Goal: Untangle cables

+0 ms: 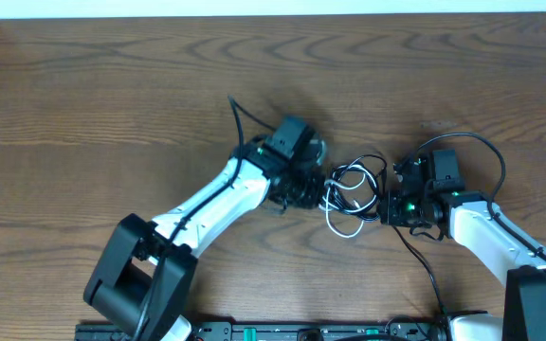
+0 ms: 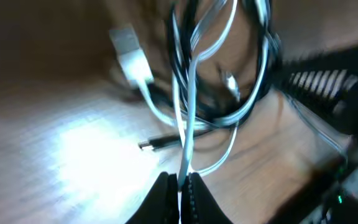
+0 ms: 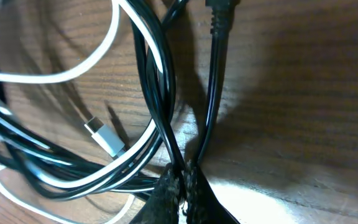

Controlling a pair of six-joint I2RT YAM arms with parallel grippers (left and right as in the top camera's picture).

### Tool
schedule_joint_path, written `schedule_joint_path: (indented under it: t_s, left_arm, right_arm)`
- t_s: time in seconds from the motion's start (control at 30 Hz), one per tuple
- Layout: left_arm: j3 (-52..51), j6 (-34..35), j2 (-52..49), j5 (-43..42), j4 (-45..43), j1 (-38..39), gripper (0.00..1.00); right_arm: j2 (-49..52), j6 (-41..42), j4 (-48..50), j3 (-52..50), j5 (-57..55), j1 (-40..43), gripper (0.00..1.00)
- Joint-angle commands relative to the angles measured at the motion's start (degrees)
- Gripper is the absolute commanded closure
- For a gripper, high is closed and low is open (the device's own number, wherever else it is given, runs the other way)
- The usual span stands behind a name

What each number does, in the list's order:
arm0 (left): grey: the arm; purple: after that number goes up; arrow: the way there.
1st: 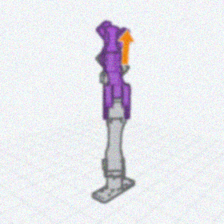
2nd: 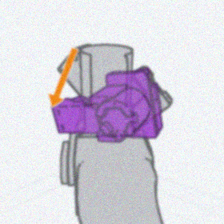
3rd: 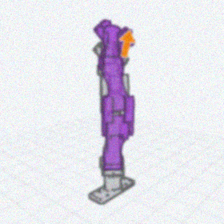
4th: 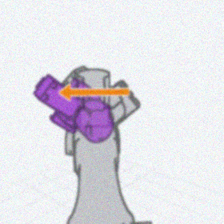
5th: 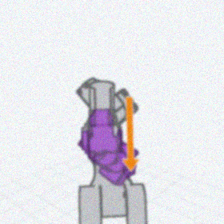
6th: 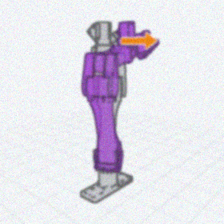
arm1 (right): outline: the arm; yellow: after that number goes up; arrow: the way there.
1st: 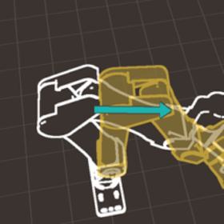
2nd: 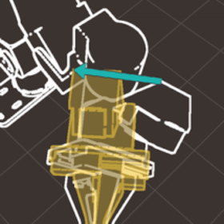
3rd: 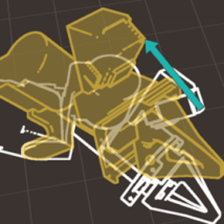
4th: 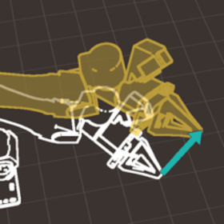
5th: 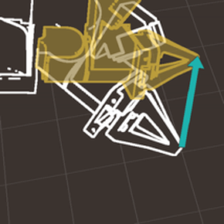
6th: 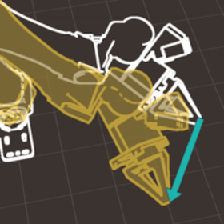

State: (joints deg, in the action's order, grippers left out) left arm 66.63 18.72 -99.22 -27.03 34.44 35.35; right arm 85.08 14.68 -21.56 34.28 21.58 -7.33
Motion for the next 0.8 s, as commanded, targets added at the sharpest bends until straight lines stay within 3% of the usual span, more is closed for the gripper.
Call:
schedule_joint_path:
  t_s: [0.0, 0.13, 0.27, 0.43, 0.53, 0.77]
  left_arm:
    - [6.3, -1.6, 0.0, 9.9, 5.3, -0.1, 0.92]
    - [8.7, -2.0, 0.0, 10.1, 7.5, 0.6, 0.83]
    - [8.7, -2.2, -0.1, 10.2, 7.5, 3.2, 0.67]
    - [8.7, -4.2, -0.1, 8.5, 5.7, 7.5, 0.6]
    - [8.6, -4.3, -0.1, 3.1, 3.4, 8.8, 0.58]
    - [8.6, 3.7, -3.0, 1.9, -5.2, 8.7, 0.55]
  right_arm:
    - [-0.7, 0.0, 0.2, -1.0, -2.0, -0.3, 0.99]
    - [-0.7, 0.0, 1.1, -1.0, -1.9, -0.3, 0.99]
    - [-0.7, 0.0, 1.2, -1.0, -1.9, -0.3, 0.99]
    - [-0.7, 0.0, 1.4, -1.0, 1.9, -0.3, 0.99]
    - [-0.7, 0.0, 1.7, -1.0, 4.6, -0.2, 0.99]
    - [-0.7, -3.7, 2.9, -1.0, 16.7, -0.2, 0.99]
